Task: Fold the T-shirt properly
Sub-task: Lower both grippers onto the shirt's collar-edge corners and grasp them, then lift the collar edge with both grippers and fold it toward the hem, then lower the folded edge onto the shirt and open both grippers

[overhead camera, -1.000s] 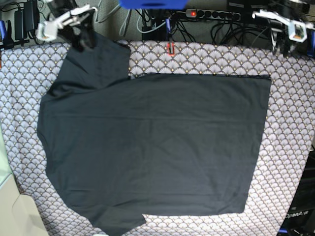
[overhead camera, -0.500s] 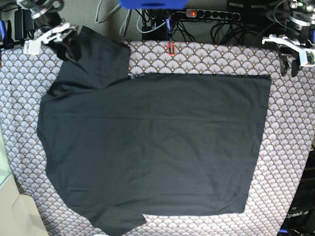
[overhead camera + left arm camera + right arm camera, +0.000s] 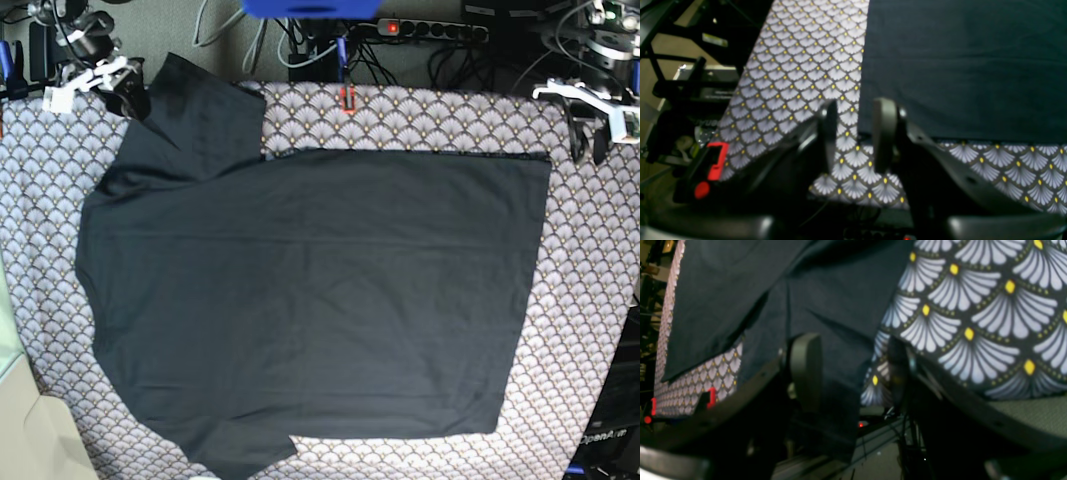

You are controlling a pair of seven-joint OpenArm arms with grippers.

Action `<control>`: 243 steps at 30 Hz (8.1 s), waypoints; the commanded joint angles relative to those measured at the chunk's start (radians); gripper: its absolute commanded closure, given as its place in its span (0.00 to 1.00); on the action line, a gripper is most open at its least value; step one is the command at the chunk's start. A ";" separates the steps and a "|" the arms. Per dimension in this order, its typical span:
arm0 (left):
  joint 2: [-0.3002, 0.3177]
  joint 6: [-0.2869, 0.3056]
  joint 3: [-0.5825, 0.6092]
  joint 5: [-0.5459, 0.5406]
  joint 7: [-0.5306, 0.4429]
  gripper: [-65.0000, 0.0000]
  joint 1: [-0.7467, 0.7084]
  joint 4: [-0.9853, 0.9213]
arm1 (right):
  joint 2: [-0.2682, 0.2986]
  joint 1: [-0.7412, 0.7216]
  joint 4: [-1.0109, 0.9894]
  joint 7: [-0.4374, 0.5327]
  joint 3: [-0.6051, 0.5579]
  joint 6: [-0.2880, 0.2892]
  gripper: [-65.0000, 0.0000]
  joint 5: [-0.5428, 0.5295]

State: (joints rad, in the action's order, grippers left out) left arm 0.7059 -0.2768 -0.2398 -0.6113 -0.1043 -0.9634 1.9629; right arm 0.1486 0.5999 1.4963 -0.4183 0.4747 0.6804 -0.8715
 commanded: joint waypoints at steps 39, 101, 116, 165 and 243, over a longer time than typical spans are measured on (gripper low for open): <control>0.002 -0.011 -0.003 0.004 -0.022 0.72 0.083 -0.055 | -0.002 0.074 0.013 0.019 -0.112 0.018 1.00 -0.018; -0.400 0.219 0.050 0.004 0.122 1.00 0.573 -0.578 | 0.027 -0.008 0.014 -0.040 -0.106 0.018 1.00 0.088; -0.401 0.216 -0.042 0.004 0.397 1.00 0.620 -0.399 | 0.119 -0.120 0.131 -0.044 -0.101 0.018 1.00 0.081; -0.480 0.218 -0.105 0.163 0.700 1.00 1.492 -0.977 | 0.151 -1.124 -0.455 -0.293 -0.167 0.018 1.00 0.410; -0.450 0.219 -0.214 0.052 0.771 0.53 1.021 -0.526 | 0.308 -0.861 -0.500 -0.207 -0.204 0.018 0.54 0.406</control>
State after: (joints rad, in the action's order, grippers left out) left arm 0.2409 -0.0624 -0.4500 -0.5552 0.6823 0.0448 1.4242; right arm 0.4431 -0.2378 0.9764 -0.6476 0.2665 0.6914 -0.4488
